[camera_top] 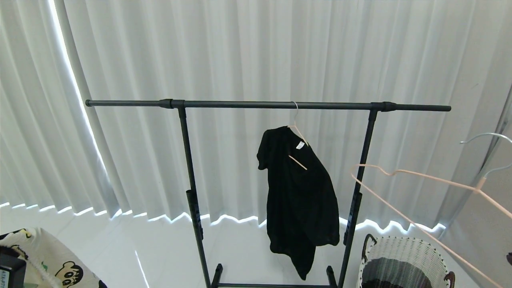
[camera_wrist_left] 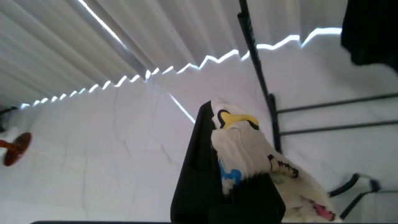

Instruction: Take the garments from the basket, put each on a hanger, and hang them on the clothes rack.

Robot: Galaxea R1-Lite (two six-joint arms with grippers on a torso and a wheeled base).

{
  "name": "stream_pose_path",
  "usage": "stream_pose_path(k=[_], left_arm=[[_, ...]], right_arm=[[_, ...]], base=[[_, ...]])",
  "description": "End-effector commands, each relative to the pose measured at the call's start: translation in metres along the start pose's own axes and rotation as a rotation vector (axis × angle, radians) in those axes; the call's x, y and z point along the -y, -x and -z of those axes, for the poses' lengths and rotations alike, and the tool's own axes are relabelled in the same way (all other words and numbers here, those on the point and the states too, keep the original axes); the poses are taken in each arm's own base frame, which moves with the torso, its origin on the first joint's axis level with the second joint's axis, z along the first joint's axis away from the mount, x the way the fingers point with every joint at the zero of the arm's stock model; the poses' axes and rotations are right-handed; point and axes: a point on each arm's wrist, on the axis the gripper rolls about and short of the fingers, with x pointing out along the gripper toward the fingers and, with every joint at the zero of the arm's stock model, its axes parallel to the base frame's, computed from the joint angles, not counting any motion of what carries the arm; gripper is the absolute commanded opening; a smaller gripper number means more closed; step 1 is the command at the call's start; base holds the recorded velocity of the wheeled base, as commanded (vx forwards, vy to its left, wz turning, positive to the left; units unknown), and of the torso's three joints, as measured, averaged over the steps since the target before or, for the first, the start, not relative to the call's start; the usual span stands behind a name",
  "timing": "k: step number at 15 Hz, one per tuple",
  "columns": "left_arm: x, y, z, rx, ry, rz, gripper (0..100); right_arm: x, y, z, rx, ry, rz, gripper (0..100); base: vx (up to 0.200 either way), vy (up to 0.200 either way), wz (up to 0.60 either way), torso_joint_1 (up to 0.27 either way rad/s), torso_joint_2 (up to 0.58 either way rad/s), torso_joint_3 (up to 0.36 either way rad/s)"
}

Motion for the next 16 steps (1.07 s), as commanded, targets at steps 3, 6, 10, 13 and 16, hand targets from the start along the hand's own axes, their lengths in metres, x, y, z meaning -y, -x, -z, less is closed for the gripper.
stream_pose_path(k=[3, 6, 10, 13, 16], left_arm=[[0.003, -0.002, 0.008, -0.028, -0.136, 0.004, 0], [-0.001, -0.010, -0.014, -0.029, -0.206, -0.010, 0], [0.006, -0.052, -0.069, -0.061, -0.069, 0.057, 0], [0.027, -0.082, -0.099, -0.088, 0.082, 0.120, 0], [0.042, -0.104, -0.122, -0.099, 0.227, 0.145, 0]], right_arm=[[-0.013, -0.010, -0.010, 0.039, 0.096, -0.300, 0], [-0.030, -0.024, -0.014, -0.041, 0.134, -0.491, 0], [-0.069, -0.049, -0.035, -0.014, 0.050, -0.707, 0], [-0.092, -0.068, -0.043, -0.013, 0.031, -0.727, 0], [-0.102, -0.082, -0.049, -0.013, 0.009, -0.741, 0]], base=[[0.000, 0.000, 0.00, 0.000, 0.00, 0.000], [0.000, 0.000, 0.00, 0.000, 0.00, 0.000], [0.000, 0.000, 0.00, 0.000, 0.00, 0.000], [0.000, 0.000, 0.00, 0.000, 0.00, 0.000], [0.000, 0.000, 0.00, 0.000, 0.00, 0.000]])
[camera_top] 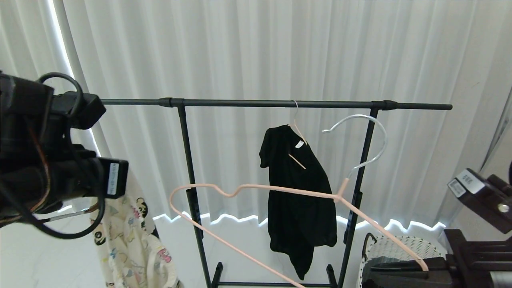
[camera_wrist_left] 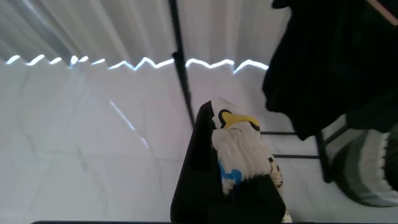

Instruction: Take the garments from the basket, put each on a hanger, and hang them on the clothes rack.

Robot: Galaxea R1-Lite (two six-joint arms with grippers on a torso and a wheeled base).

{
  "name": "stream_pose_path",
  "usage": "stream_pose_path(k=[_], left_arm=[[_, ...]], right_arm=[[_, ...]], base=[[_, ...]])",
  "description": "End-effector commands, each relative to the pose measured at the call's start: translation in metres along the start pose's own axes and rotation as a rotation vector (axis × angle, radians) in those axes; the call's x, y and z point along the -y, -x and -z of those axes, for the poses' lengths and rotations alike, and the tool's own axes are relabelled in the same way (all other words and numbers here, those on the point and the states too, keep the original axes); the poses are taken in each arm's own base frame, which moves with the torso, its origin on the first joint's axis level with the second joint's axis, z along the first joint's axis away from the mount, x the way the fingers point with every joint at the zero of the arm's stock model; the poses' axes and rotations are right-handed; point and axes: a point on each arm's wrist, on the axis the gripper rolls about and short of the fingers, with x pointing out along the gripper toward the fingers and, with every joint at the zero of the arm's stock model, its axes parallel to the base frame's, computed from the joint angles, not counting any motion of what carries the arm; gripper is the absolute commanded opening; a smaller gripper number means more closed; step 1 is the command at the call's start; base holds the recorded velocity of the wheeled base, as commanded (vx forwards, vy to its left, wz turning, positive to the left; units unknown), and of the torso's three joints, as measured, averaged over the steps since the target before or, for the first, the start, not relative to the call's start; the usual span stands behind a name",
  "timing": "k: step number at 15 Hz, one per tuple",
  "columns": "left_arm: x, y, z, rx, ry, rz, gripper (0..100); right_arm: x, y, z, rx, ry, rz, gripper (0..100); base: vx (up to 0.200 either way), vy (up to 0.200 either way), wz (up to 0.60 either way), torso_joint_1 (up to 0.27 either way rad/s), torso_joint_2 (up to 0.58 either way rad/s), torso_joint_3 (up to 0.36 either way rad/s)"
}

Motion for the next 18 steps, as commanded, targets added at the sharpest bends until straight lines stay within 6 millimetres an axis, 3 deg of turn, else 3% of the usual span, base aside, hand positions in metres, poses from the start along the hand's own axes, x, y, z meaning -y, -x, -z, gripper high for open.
stream_pose_path(k=[1, 7, 14, 18], left_arm=[[0.024, -0.026, -0.016, -0.028, 0.042, 0.044, 0], [0.037, -0.022, -0.018, -0.018, 0.024, 0.094, 0], [0.040, -0.022, -0.017, -0.019, 0.019, 0.100, 0], [0.041, -0.014, -0.016, -0.004, 0.016, 0.115, 0]], right_arm=[[0.003, -0.021, 0.001, -0.046, -0.020, -0.003, 0], [0.008, -0.056, -0.004, -0.010, -0.048, 0.050, 0], [0.001, -0.064, -0.011, 0.037, -0.035, 0.032, 0], [0.003, -0.078, -0.020, 0.090, -0.026, 0.072, 0]], base=[[0.000, 0.000, 0.00, 0.000, 0.00, 0.000], [0.000, 0.000, 0.00, 0.000, 0.00, 0.000], [0.000, 0.000, 0.00, 0.000, 0.00, 0.000], [0.000, 0.000, 0.00, 0.000, 0.00, 0.000]])
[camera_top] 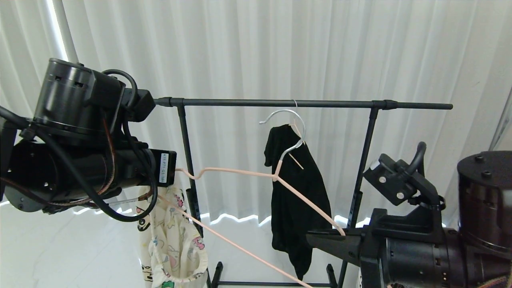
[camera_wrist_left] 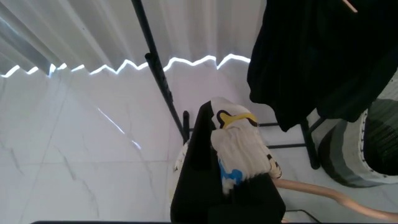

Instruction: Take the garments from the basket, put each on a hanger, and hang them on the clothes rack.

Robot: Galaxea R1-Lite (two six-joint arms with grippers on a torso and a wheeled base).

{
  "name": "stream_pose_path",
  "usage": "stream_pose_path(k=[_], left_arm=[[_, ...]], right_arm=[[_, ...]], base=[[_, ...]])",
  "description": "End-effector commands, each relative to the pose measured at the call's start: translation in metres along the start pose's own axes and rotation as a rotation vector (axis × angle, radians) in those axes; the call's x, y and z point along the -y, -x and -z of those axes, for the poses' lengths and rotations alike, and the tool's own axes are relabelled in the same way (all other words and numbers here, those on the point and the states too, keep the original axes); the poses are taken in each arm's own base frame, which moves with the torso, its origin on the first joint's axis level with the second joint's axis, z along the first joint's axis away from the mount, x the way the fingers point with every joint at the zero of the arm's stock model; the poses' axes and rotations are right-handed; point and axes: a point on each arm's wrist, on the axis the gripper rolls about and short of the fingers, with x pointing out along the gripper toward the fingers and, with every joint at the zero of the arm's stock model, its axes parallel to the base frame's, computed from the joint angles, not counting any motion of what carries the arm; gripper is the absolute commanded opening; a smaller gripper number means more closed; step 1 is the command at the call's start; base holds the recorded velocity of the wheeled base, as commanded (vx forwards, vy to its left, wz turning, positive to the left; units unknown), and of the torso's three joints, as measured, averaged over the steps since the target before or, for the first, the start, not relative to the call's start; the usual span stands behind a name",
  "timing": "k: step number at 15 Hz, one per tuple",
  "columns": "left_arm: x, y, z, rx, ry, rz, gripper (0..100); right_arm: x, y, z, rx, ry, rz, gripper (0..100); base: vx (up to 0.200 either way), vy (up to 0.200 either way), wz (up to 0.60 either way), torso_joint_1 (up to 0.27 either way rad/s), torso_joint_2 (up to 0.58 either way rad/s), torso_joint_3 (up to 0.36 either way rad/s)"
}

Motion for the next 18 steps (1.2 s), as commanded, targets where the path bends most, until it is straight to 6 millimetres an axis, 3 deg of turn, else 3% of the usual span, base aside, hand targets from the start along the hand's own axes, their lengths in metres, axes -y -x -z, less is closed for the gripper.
stream_pose_path(k=[1, 8, 18], left_arm=[[-0.001, 0.006, -0.001, 0.019, 0.004, 0.005, 0], [0.019, 0.030, -0.003, 0.074, -0.040, 0.111, 0], [0.037, 0.044, -0.008, 0.111, -0.014, 0.202, 0]], right_arm=[[0.000, -0.010, -0.003, -0.005, 0.001, 0.005, 0], [-0.009, -0.035, -0.010, -0.014, 0.013, -0.013, 0], [-0.031, -0.077, -0.014, -0.018, 0.024, -0.011, 0]], base=[[0.000, 0.000, 0.00, 0.000, 0.00, 0.000], [0.000, 0.000, 0.00, 0.000, 0.00, 0.000], [0.000, 0.000, 0.00, 0.000, 0.00, 0.000]])
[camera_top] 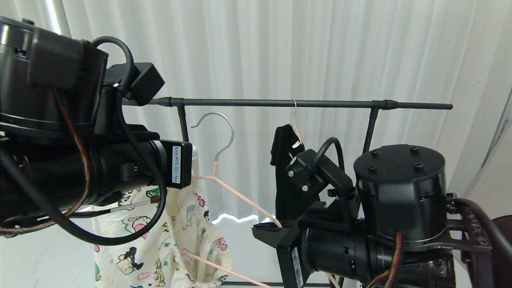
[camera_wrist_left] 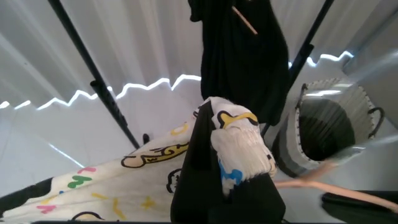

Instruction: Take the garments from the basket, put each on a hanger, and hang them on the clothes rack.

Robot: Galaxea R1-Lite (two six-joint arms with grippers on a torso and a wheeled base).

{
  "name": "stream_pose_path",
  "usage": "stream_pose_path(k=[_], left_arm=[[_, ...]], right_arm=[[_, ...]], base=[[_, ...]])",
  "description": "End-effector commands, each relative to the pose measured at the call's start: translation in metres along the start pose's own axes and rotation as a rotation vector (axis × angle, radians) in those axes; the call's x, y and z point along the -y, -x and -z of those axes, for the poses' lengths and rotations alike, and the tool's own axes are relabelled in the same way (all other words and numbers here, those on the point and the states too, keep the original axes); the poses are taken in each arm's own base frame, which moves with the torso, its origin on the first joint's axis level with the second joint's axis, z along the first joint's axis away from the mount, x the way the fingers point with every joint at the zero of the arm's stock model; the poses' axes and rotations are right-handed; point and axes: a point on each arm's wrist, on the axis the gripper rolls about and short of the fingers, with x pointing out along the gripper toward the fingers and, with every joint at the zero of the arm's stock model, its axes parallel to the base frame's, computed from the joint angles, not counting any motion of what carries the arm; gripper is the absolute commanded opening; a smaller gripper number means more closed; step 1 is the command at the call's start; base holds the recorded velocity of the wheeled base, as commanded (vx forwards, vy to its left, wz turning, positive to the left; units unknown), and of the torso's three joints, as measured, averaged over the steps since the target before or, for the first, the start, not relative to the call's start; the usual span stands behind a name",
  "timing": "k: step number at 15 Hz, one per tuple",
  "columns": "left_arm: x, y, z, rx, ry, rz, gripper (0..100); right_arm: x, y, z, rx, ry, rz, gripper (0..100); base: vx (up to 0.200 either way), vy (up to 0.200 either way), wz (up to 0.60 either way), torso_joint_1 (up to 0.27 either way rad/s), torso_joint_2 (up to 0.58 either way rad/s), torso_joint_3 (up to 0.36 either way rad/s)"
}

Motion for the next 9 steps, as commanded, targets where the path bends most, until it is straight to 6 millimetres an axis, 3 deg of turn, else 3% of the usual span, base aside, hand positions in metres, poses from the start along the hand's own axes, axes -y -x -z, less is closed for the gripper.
stream_pose_path(k=[1, 9], left_arm=[[0.0048, 0.0023, -0.0016, 0.008, -0.005, 0.021, 0], [0.0068, -0.0011, -0.0109, 0.030, 0.057, 0.003, 0]], right_arm=[[-0.0029, -0.0136, -0.0010, -0.004, -0.001, 0.001, 0], [-0.0023, -0.0118, -0.0010, 0.018, -0.046, 0.066, 0]], base=[[0.000, 0.000, 0.00, 0.000, 0.00, 0.000], [0.000, 0.000, 0.00, 0.000, 0.00, 0.000]])
